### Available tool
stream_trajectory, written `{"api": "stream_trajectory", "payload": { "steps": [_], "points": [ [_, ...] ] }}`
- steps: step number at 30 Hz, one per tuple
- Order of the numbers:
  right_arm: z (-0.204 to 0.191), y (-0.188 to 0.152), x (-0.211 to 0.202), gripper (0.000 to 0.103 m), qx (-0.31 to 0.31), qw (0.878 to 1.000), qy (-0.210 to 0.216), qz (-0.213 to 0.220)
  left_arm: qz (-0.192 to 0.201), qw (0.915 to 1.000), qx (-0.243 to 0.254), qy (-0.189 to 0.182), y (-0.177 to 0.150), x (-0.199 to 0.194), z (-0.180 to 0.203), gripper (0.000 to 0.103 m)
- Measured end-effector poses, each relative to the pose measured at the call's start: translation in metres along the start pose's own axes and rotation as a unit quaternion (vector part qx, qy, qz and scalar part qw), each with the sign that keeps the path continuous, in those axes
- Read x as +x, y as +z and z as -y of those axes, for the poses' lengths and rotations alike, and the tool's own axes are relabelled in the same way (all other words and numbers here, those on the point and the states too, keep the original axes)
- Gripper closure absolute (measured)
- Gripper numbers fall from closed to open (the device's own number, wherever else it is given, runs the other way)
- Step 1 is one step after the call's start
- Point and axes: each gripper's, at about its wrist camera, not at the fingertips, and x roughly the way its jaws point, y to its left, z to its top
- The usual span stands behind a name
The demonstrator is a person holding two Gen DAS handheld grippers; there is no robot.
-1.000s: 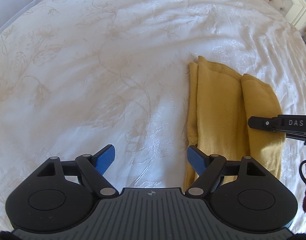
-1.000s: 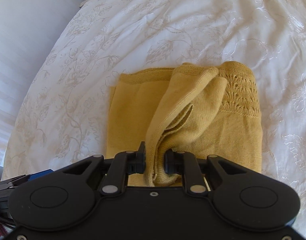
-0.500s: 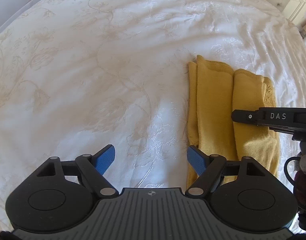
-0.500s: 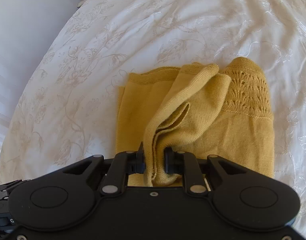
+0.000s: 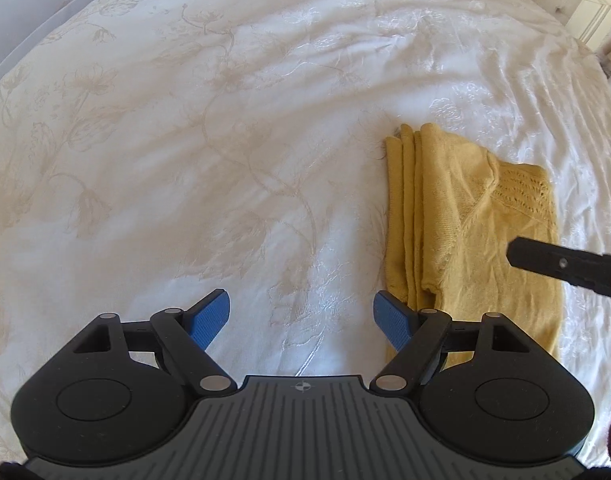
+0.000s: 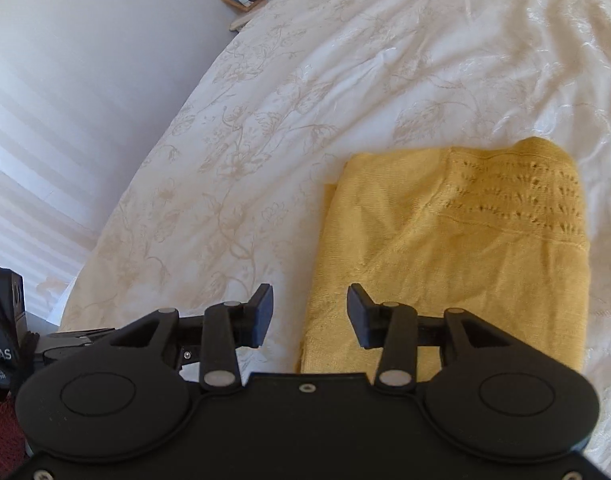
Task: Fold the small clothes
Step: 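Move the left gripper to the other side edge of the sweater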
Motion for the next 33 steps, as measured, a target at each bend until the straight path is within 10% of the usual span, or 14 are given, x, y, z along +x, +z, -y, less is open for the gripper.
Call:
{"api": "stream_trajectory", "payload": {
  "steps": [15, 21, 23, 33],
  "points": [
    [0.07, -0.028, -0.039, 0.047, 0.051, 0.993, -0.106, 0.024, 0.027, 0.9957, 0.059, -0.066, 0.054, 0.031, 0.091, 0.025],
    [0.083, 0.003, -0.046, 0.035, 0.035, 0.993, -0.104, 0.051, -0.036, 0.9991, 0.025, -0.002, 0.041, 0.087, 0.079, 0.022],
    [0.085, 0.016, -0.041, 0.019, 0.026, 0.993, -0.094, 0.06, -0.043, 0.9986, -0.008, -0.029, 0.03, 0.096, 0.061, 0.018],
    [0.083, 0.048, 0.011, 0.015, -0.031, 0.998, -0.043, 0.023, -0.039, 0.9973, -0.032, -0.053, 0.022, 0.096, 0.045, 0.013]
  ]
}}
